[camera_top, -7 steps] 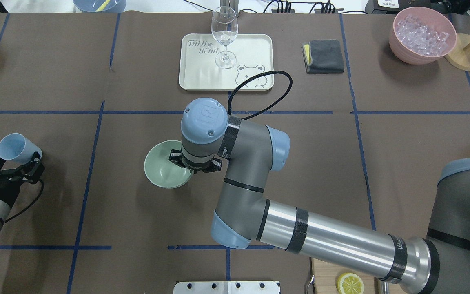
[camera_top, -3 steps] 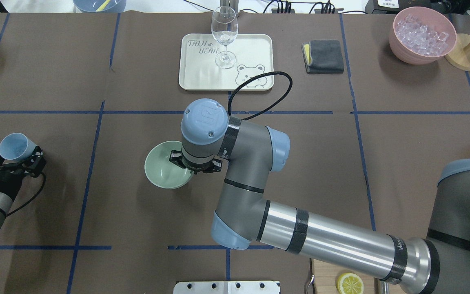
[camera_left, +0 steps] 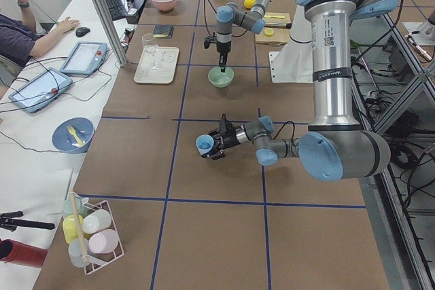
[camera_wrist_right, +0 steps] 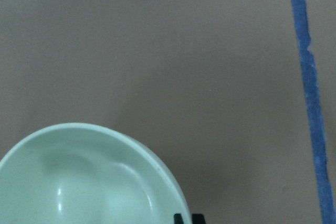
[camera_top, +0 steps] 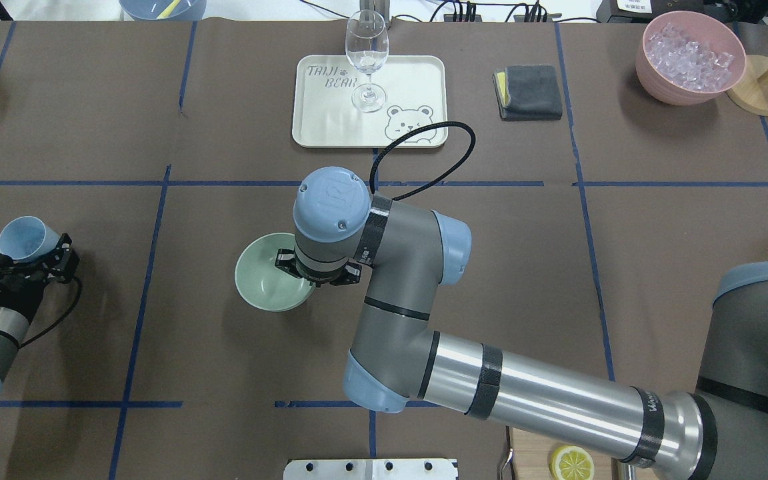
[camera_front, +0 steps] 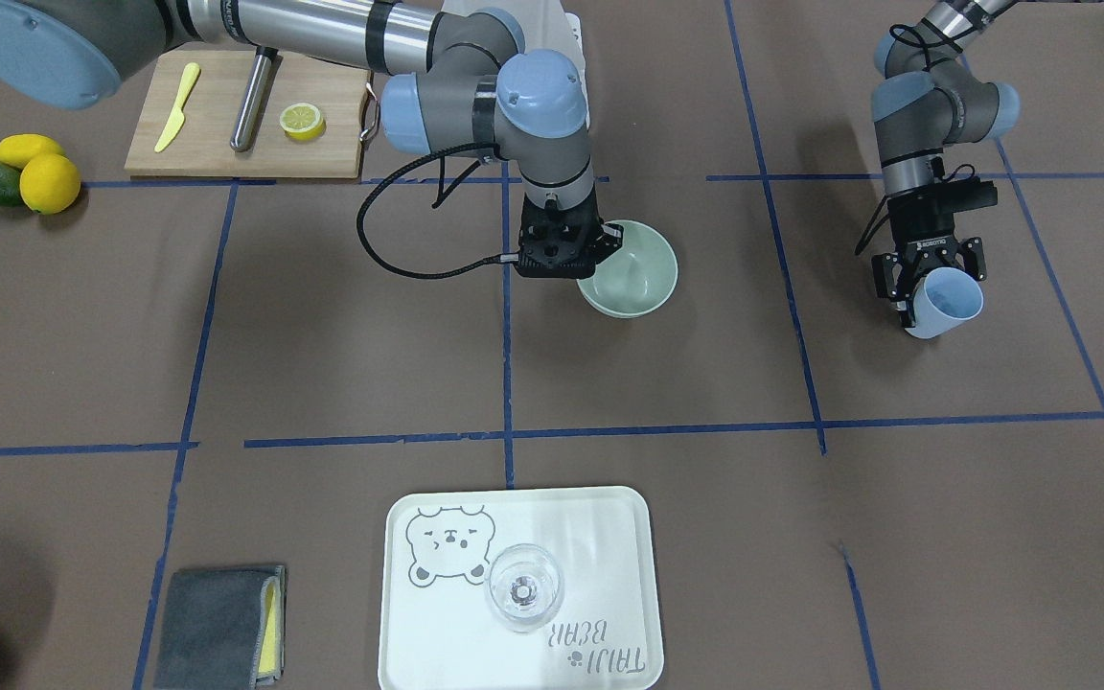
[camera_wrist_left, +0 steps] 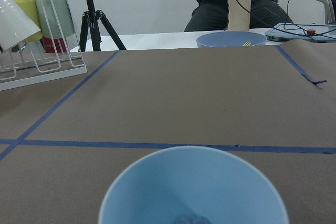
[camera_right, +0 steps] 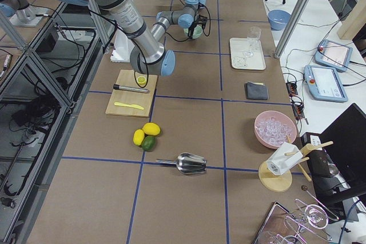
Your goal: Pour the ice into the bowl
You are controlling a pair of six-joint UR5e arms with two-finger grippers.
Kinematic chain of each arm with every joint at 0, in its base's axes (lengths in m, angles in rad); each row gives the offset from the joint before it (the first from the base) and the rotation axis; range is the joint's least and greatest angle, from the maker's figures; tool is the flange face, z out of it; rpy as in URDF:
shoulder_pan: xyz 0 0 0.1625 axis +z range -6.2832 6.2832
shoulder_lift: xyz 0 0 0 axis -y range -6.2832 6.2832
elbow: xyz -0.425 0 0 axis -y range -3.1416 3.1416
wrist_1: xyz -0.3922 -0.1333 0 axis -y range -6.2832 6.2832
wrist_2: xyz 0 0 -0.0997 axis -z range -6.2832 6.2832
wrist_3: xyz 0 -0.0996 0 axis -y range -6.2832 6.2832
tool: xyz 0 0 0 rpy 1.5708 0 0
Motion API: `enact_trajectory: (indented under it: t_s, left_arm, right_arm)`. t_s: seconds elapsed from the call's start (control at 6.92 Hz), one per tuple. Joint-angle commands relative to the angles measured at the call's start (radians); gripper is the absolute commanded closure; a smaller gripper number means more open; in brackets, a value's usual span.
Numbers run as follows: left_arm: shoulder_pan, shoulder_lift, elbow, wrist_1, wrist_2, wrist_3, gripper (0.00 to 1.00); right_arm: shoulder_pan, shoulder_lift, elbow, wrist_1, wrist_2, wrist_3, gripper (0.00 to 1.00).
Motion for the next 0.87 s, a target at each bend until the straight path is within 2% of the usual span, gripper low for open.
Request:
enact_trajectory:
  t_s: [0.0,0.14,0.29,0.43,0.58,0.72]
  left_arm:
    - [-0.023,-0.004,-0.001,-0.020,0.000,0.062,1.00]
    - [-0.061,-0.016,-0.011,-0.118,-0.003,0.233,1.00]
    - [-0.116,-0.033,-0.015,-0.253,-0.041,0.453,1.00]
    - [-0.124,-0.036,-0.032,-0.271,-0.041,0.484,1.00]
    - [-0.124,-0.037,-0.035,-0.273,-0.038,0.492,1.00]
    - [-0.124,-0.039,-0.073,-0.271,-0.038,0.497,1.00]
  right_arm:
    - [-0.011,0.001,-0.001,0.015,-0.020,0.002,1.00]
    - [-0.010,0.000,-0.001,0.039,-0.026,0.004,0.85]
    - [-0.010,0.000,-0.007,0.053,-0.047,0.005,0.76]
    - [-0.008,0.000,-0.009,0.067,-0.063,0.005,0.76]
    - [-0.008,0.000,-0.060,0.140,-0.069,0.005,0.64]
    - [-0.008,0.001,-0.087,0.180,-0.080,0.017,0.40]
